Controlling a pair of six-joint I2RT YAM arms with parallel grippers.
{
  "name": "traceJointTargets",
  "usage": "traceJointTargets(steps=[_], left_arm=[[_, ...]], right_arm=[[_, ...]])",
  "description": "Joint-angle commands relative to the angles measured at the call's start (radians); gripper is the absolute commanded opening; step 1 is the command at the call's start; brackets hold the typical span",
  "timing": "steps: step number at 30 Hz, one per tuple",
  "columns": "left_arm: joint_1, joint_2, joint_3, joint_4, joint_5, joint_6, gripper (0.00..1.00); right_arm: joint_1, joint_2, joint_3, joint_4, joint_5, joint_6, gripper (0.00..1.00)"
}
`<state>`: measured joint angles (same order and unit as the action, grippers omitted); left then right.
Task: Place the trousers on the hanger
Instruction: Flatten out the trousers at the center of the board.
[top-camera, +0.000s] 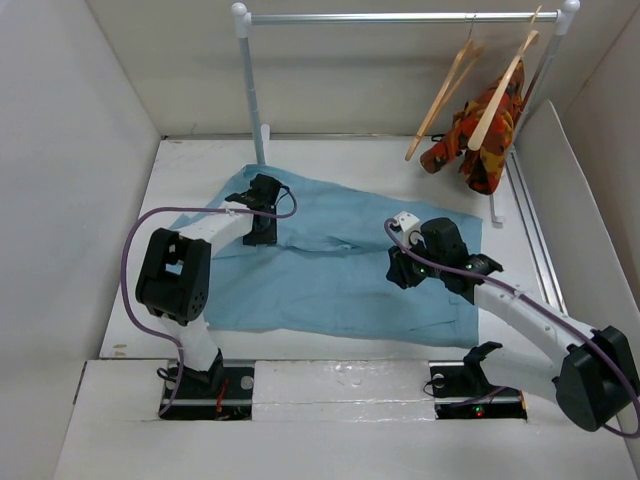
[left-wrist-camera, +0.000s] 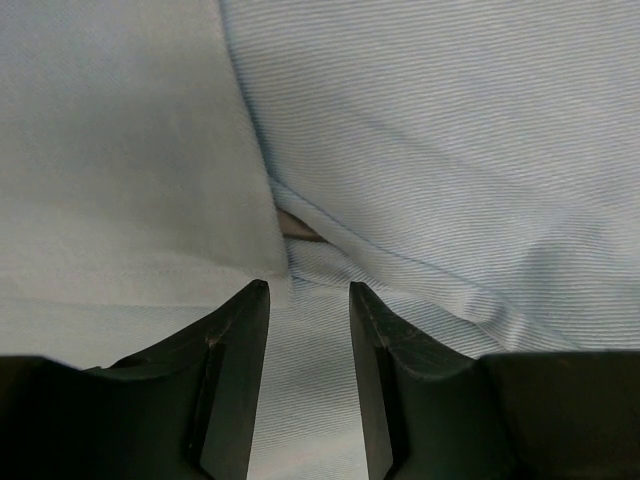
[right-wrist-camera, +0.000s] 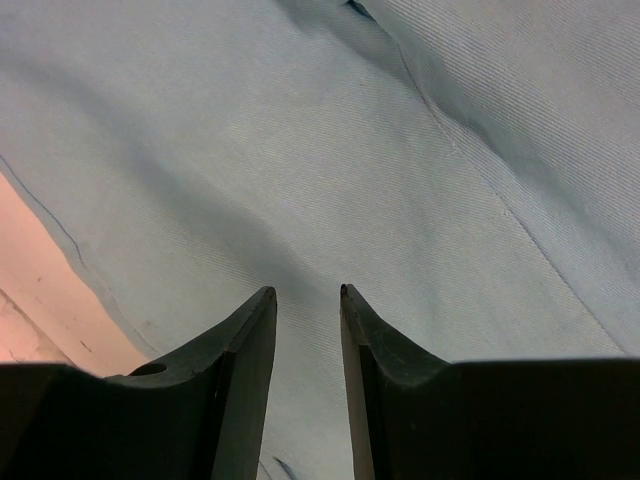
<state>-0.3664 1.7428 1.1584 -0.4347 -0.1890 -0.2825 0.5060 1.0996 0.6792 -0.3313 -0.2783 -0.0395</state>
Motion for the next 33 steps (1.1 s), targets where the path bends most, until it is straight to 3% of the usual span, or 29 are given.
traceJointTargets(steps=[1, 5, 15, 26, 33], left_arm=[[0.006, -0.032, -0.006, 0.004, -0.053, -0.032, 0.34], [0.006, -0.039, -0.028, 0.027, -0.055, -0.037, 0.38], [0.017, -0.058, -0.123, 0.025, -0.104, -0.072, 0.24], [0.046, -0.049, -0.095, 0.054, -0.096, -0.073, 0.30], [0.026, -0.042, -0.028, 0.054, -0.081, -0.060, 0.37]], right_arm=[[-0.007, -0.027, 0.026, 0.017, -0.016, -0.017, 0.38], [-0.007, -0.043, -0.001, 0.014, -0.018, -0.008, 0.38], [-0.017, -0.075, -0.023, 0.005, -0.010, 0.001, 0.38], [-0.017, -0.093, -0.059, 0.008, -0.018, 0.015, 0.38], [-0.037, -0.142, -0.102, 0.001, 0.005, 0.032, 0.54]])
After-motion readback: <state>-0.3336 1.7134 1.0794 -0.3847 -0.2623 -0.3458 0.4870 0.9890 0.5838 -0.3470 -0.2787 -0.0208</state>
